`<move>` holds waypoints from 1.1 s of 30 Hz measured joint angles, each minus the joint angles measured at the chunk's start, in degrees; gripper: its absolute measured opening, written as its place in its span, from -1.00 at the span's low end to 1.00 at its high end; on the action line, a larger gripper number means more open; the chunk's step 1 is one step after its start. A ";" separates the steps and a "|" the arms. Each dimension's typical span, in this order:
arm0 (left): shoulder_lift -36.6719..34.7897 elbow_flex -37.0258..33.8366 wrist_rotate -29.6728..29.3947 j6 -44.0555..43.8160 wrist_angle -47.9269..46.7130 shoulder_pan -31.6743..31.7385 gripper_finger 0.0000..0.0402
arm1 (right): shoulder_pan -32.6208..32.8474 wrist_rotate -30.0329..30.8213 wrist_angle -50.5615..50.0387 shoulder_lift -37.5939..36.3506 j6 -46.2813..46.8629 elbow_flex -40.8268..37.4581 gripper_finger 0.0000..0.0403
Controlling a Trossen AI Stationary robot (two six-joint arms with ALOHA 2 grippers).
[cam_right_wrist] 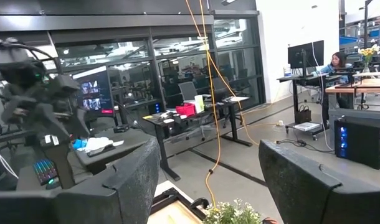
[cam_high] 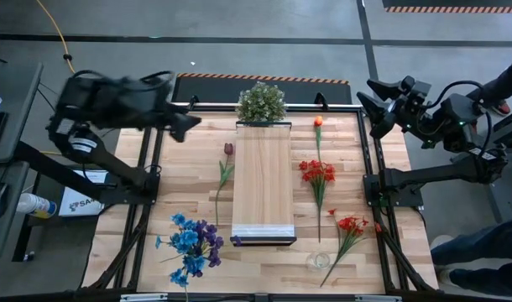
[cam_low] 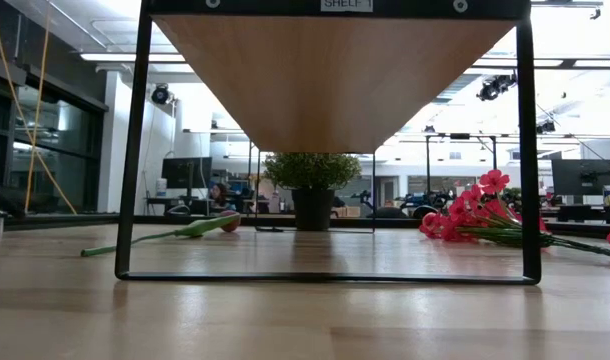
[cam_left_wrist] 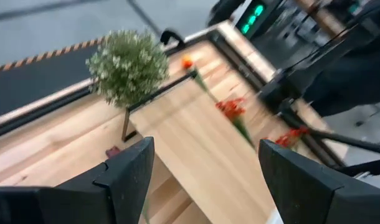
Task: Pick and place flowers into a vace then onto a shelf
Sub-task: Put the red tulip into the left transparent vase
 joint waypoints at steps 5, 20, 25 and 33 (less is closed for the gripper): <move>4.28 -0.04 6.24 2.89 -0.02 7.74 0.59 | -0.01 -0.18 -1.42 0.00 0.00 0.00 0.30; 3.13 -25.21 13.06 4.44 0.02 20.46 0.59 | 0.01 -2.61 -2.95 -0.02 0.00 0.00 0.30; 3.17 -36.41 16.31 5.96 7.26 20.32 0.59 | -0.01 -2.59 -2.93 -0.02 0.00 0.00 0.30; 3.19 -49.95 23.13 6.53 19.55 20.34 0.59 | 0.00 -2.61 -2.93 -0.02 0.06 0.00 0.30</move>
